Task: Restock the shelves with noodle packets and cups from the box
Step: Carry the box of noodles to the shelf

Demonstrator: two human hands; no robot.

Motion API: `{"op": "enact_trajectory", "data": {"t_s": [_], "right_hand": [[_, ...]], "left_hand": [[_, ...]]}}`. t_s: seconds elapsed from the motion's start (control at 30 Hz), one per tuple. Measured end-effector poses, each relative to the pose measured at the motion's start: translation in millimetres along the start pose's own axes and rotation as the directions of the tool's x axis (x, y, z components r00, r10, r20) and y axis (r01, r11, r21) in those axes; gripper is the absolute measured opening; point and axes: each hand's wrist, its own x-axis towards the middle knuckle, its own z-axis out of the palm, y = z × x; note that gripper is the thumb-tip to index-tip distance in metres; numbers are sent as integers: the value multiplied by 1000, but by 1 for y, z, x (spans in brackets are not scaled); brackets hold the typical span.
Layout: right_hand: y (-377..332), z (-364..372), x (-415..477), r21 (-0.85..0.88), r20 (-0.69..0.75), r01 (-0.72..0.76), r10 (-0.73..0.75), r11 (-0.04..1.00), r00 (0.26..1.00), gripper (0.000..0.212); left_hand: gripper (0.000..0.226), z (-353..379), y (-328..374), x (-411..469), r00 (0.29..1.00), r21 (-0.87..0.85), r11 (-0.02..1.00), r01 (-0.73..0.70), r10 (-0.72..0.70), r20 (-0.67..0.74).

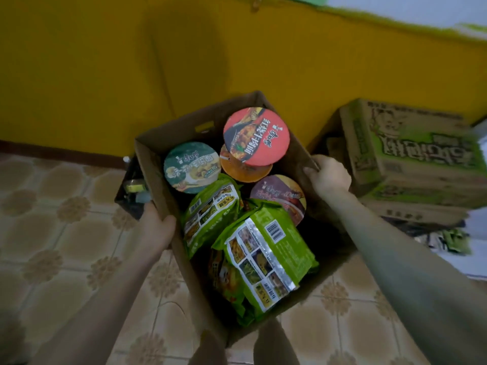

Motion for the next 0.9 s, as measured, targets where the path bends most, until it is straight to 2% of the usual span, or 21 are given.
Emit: {"op": "enact_trajectory", "data": {"t_s": [0.07, 0.23, 0.47, 0.6, 0.9], "right_hand": [[11, -12, -33, 32, -19, -54, 55, 998, 998, 24], [44, -36, -105, 111, -107, -134, 146, 985, 983, 24], [111, -68, -195, 200, -176, -260, 295, 945, 939, 24], [165, -89, -257, 217, -230, -356, 402, 909, 886, 24], [292, -145, -380, 283, -346, -513, 585, 810, 734, 19]], "left_hand": [[14, -15, 8, -11, 999, 51, 997, -51, 50, 21], [17, -30, 24, -43, 967, 172, 952, -253, 243, 79], [28, -1, 38, -103, 879, 255, 848, -465, 407, 248], [28, 33, 49, -149, 812, 277, 773, -571, 482, 330], [26, 134, 73, -273, 654, 225, 652, -724, 543, 528]]}}
